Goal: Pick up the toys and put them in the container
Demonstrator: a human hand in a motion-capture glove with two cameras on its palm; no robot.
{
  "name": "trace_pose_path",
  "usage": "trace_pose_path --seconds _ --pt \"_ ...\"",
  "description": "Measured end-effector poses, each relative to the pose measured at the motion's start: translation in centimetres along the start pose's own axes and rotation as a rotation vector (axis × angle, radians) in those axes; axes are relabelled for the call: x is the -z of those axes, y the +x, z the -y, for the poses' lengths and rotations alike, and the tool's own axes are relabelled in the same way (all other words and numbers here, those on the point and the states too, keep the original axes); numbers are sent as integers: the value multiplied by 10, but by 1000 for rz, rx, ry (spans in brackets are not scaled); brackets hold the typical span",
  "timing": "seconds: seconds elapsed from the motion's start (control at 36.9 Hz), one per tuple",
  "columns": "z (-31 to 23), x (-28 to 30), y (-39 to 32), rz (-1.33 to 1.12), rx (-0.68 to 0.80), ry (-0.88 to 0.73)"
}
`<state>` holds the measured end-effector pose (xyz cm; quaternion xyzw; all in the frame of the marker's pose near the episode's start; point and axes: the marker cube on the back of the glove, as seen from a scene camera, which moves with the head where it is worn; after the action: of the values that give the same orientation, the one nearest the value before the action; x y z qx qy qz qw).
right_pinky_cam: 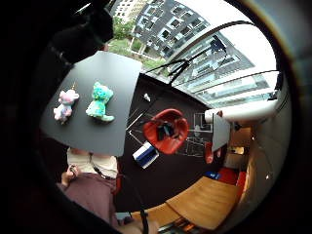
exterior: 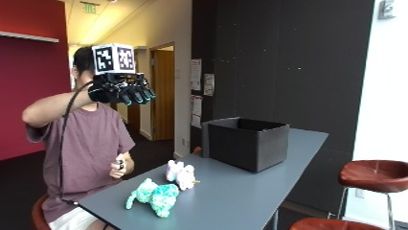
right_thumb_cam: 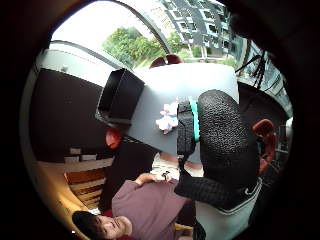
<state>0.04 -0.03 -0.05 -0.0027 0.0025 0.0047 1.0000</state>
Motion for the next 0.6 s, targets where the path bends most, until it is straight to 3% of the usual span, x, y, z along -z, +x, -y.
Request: trace_pose_path --seconds 0.33,0.6 --pt "11 -11 4 -7 -135 -60" --pt "47 -95 11 -24 -318 -175"
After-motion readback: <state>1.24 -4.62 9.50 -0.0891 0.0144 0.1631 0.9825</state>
